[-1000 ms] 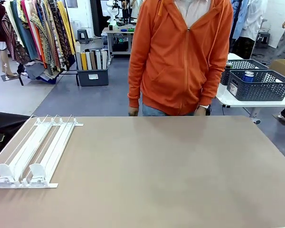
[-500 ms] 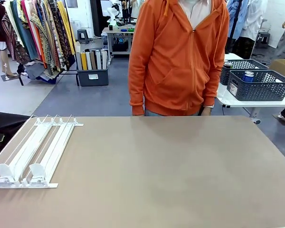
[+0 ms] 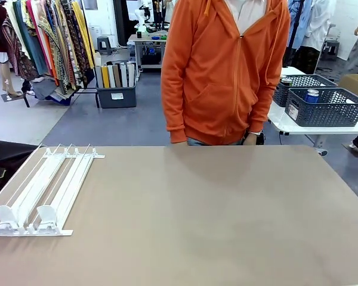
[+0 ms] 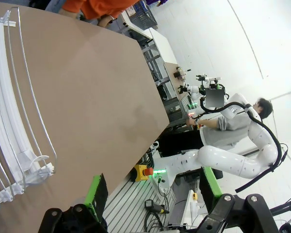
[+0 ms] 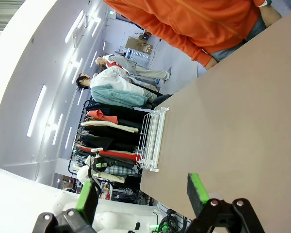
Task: Retrieve and store the cans from the dispenser.
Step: Pick up one can from the Automatic Can Dispenser and place it in the middle of the table.
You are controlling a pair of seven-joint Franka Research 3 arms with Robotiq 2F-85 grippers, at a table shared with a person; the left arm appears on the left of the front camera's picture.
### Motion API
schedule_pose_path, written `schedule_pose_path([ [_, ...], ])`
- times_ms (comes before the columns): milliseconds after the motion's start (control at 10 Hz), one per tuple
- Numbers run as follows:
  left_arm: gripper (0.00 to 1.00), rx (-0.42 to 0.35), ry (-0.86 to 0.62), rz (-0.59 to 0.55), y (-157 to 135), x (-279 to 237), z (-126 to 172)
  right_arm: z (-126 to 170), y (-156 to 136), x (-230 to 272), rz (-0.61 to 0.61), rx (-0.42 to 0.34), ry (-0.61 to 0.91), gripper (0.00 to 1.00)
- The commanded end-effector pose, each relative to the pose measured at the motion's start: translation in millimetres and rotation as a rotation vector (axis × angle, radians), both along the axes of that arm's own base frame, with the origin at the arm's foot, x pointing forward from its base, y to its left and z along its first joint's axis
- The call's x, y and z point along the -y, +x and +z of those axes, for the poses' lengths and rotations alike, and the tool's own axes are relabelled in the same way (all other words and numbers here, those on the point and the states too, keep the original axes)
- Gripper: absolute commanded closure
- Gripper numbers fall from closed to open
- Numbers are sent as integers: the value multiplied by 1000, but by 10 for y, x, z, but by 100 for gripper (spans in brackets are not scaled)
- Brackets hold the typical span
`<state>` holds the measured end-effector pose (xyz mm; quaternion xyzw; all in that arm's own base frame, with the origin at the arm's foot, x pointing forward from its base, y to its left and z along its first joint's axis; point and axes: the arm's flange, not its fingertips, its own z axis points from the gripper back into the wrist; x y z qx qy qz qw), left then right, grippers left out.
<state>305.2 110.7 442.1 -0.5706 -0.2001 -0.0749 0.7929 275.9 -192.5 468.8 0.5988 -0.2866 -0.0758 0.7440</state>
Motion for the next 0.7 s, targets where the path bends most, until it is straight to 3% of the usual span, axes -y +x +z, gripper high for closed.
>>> schedule_pose_path([
  [0,0,4,-19,6,-5,21,14,50,28,-16,-10,15,26,0],
  [600,0,4,-19,6,-5,21,14,50,28,-16,-10,15,26,0],
])
